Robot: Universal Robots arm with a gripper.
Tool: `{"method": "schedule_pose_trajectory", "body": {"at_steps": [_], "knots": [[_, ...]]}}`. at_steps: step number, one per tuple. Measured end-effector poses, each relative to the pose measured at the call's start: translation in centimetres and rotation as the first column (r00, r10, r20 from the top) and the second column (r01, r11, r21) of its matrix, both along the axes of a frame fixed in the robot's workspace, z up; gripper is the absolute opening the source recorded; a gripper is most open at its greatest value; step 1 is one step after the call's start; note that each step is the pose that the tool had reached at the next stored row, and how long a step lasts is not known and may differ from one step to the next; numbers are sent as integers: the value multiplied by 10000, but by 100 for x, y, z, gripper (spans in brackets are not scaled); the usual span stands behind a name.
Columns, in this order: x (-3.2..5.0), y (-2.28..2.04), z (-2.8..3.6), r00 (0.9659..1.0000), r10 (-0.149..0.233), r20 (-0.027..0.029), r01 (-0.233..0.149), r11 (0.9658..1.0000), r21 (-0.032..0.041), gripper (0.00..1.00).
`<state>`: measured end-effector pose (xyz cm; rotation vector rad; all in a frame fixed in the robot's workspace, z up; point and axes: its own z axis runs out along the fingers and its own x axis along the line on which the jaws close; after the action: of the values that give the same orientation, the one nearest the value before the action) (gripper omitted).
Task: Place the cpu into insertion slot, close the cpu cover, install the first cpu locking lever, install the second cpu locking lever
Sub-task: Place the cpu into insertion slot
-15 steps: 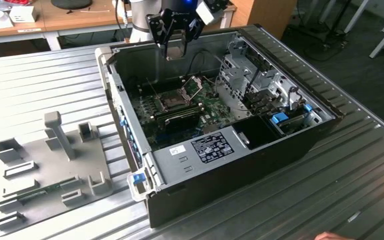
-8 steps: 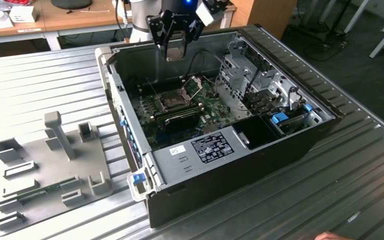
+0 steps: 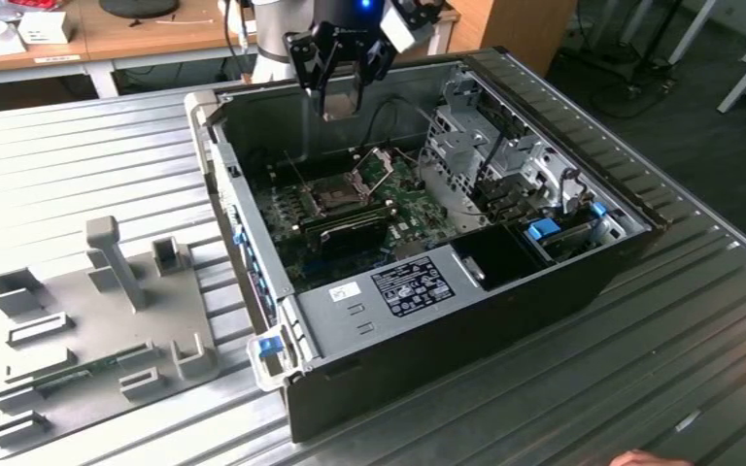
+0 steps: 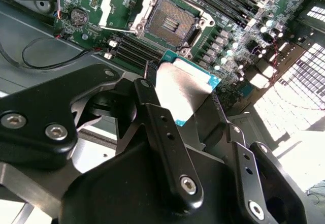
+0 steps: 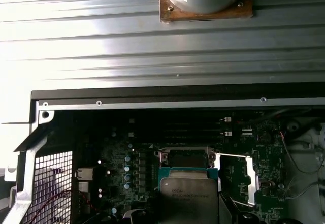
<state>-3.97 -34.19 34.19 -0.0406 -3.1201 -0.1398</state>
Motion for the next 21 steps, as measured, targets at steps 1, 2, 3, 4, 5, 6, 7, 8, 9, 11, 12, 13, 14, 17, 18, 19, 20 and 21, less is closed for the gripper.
{"method": "schedule_pose_trajectory", "body": {"at_steps": [1, 2, 3, 4, 5, 6, 7, 8, 9, 11, 12, 13, 14, 17, 18, 19, 20, 21], "knots": [[0, 0, -9, 10000, 0, -1, 0, 10000, -1, 54], [0, 0, -18, 10000, 0, -1, 0, 10000, -1, 54], [0, 0, -26, 10000, 0, -1, 0, 10000, -1, 54], [0, 0, -33, 10000, 0, -1, 0, 10000, -1, 54], [0, 0, -41, 10000, 0, -1, 0, 10000, -3, 54], [0, 0, -49, 10000, 0, -1, 0, 10000, -4, 54], [0, 0, -57, 10000, 0, -1, 0, 10000, -4, 54], [0, 0, -63, 10000, 0, -1, 0, 10000, -4, 54], [0, 0, -71, 10000, 0, -1, 0, 10000, -4, 54], [0, 0, -84, 10000, 0, -1, 0, 10000, -4, 54], [0, 0, -89, 10000, 0, -2, 0, 10000, -5, 54], [0, 0, -92, 10000, 0, -2, 0, 10000, -6, 54], [0, 0, -93, 10000, 0, -2, 0, 10000, -5, 54], [0, 0, -96, 10000, -2, -1, 2, 10000, 16, 54], [0, 0, -96, 10000, -1, -1, 1, 10000, 22, 54], [0, 0, -95, 10000, -1, -1, 1, 10000, 29, 54], [0, 0, -96, 10000, -1, -1, 1, 10000, 37, 54], [0, 0, -96, 10000, -1, -1, 1, 10000, 44, 54]]}}
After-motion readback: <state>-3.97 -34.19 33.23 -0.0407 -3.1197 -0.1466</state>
